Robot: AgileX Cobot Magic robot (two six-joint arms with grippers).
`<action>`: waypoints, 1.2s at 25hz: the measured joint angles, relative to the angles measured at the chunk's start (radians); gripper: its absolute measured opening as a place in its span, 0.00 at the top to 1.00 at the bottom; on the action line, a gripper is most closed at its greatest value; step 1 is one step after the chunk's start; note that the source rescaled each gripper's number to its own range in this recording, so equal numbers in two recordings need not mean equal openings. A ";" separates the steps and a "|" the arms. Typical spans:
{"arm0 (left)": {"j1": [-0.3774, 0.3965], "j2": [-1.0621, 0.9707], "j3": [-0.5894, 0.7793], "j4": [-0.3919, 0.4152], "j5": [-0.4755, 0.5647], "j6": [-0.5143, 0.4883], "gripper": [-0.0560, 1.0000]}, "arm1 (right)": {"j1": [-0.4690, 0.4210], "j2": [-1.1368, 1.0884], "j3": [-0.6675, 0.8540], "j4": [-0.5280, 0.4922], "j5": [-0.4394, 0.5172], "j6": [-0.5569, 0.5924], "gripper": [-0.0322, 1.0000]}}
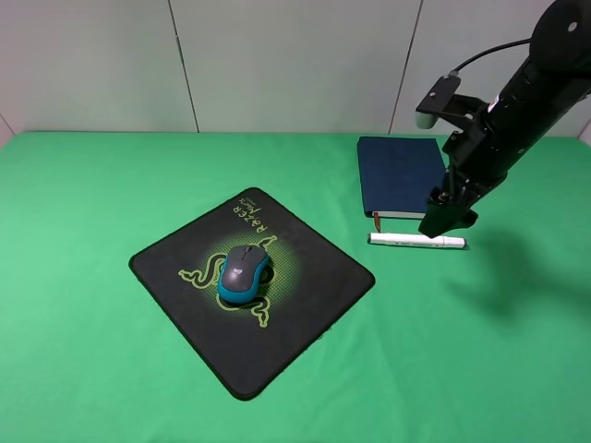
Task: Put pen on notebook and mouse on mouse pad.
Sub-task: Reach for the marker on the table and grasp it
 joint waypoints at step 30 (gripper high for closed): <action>0.000 0.000 0.000 0.054 -0.001 0.000 0.04 | 0.000 0.215 0.000 -0.125 -0.091 -0.199 0.00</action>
